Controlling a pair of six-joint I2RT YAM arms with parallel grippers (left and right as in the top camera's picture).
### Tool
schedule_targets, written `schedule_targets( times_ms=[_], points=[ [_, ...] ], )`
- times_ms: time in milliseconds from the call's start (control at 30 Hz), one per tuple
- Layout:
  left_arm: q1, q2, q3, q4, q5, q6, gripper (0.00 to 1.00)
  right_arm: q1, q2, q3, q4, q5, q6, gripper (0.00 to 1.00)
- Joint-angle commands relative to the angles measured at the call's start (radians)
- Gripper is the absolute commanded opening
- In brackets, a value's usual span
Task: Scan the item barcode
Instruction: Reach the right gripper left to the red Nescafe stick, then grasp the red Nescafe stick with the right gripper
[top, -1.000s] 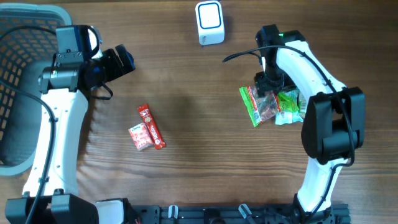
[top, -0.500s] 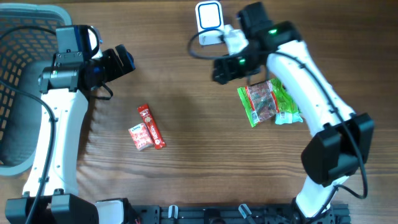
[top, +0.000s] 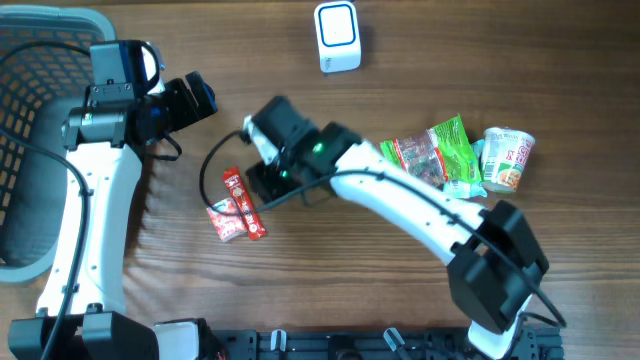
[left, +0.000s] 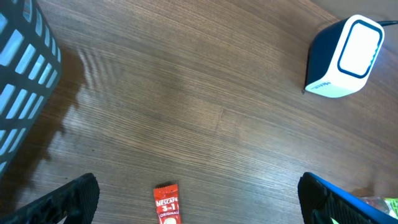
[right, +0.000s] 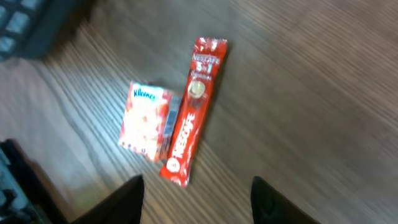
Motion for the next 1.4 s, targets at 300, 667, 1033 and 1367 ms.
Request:
schedule_targets(
  times_ms=[300, 667, 1033, 1367],
  points=[
    [0.007, -0.007, 0.006, 0.003, -0.003, 0.013, 1.00, 0.145, 0.019, -0.260, 0.399, 0.303, 0.110, 0.47],
    [0.007, -0.007, 0.006, 0.002, -0.003, 0.013, 1.00, 0.214, 0.113, -0.286, 0.489, 0.298, 0.103, 0.47],
    [0.007, -0.007, 0.006, 0.002, -0.003, 0.013, 1.00, 0.252, 0.112, -0.285, 0.503, 0.333, 0.050, 0.47],
    [0.007, -0.007, 0.006, 0.002, -0.003, 0.013, 1.00, 0.191, 0.058, -0.265, 0.446, 0.355, 0.053, 0.47]
  ],
)
